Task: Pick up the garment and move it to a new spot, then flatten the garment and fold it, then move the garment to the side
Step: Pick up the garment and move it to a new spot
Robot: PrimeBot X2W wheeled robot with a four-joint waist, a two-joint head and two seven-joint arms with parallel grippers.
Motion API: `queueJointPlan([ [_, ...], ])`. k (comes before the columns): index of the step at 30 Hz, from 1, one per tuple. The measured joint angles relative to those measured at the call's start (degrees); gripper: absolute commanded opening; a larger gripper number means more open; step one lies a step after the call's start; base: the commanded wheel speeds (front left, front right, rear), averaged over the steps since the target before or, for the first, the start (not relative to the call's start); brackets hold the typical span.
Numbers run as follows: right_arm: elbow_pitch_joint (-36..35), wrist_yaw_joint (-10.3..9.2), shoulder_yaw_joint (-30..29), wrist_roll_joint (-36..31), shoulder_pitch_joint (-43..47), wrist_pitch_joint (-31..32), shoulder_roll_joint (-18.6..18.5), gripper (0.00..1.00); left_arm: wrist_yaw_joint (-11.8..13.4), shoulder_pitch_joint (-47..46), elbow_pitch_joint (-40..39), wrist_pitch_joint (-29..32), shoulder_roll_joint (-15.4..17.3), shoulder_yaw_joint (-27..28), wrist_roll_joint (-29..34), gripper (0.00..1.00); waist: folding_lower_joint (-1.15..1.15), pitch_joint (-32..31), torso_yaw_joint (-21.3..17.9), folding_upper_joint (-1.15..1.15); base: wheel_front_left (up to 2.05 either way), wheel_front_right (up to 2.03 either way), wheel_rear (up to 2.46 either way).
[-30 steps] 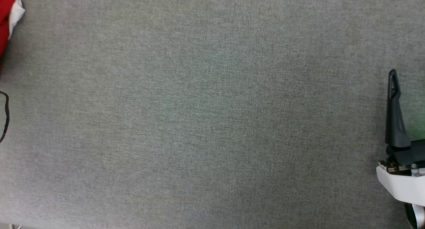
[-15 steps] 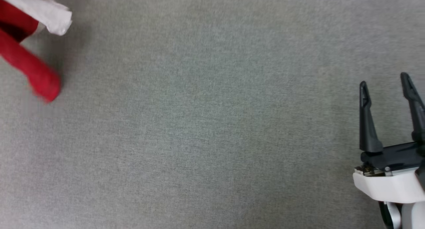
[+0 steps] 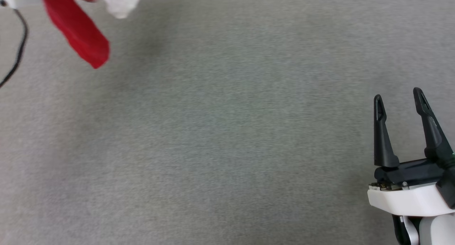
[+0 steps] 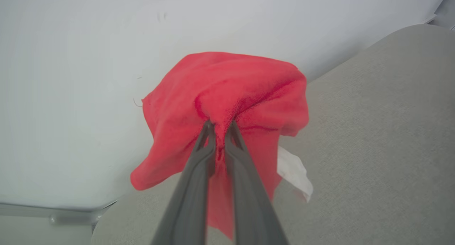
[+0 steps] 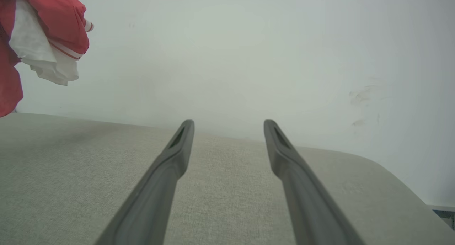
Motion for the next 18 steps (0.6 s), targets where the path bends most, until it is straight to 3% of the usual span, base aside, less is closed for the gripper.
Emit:
queueJointPlan([
  [11, 0.9, -0.01, -0.1, 3.2, 0.5, 0.0, 0.0, 1.00, 0.0, -0.8, -8.0, -1.7, -6.0, -7.6, -0.8, 0.00, 0.00, -1.5, -9.0, 0.00, 0.00, 0.00, 0.00],
  [18, 1.0, -0.01, -0.6, 3.6, 1.0, 0.0, 0.0, 1.00, 0.0, 3.8, -13.4, -4.0, -8.3, -13.7, -0.4, 0.00, 0.00, -1.4, -12.0, 0.00, 0.00, 0.00, 0.00],
])
